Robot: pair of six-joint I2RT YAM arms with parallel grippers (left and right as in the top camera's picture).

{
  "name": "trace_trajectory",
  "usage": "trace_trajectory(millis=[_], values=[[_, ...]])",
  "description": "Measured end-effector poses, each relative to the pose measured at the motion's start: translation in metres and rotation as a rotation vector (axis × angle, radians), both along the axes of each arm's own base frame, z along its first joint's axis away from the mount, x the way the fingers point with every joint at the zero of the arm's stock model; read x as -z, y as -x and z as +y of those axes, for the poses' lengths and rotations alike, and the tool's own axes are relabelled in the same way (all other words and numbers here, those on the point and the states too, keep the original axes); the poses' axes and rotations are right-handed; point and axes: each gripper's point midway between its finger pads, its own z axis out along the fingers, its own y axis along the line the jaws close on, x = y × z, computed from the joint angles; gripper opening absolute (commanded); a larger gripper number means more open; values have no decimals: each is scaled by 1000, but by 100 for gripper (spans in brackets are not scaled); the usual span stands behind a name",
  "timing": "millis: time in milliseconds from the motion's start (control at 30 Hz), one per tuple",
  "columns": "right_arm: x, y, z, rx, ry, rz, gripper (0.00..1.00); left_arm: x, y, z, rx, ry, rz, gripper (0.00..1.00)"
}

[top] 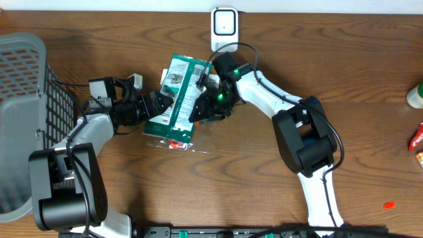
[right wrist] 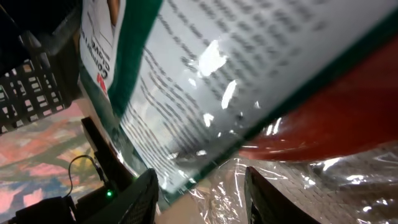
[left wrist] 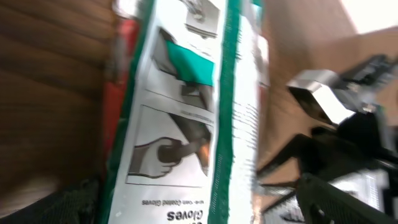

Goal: Scan the item barcode

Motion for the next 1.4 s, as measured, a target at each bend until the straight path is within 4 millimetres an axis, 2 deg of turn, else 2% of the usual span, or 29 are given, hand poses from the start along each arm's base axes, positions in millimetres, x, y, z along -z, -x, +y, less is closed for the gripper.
trace_trajectory(millis=[467,567,700,833,1133,1200,1300,1400], values=[[0,0,0,0,2,-1,40,-2,14,-10,43,72,49,98],[0,0,0,0,2,-1,40,6,21,-12,43,78,76,98],[0,0,0,1,0,1,34,21,32,-15,52,106,132,99],[-5,-2,6,-4,-45,-7,34,22,35,-19,70,139,142,100],[-16,-5,15,-17,-123,-17,29,13,36,-25,100,184,119,95],[-16,-4,15,-17,-126,-14,28,13,36,-25,103,188,117,93],[-16,-4,15,-18,-128,-14,25,11,35,-26,105,195,113,83],[-17,-4,16,-18,-132,-11,25,10,34,-26,108,195,101,82]])
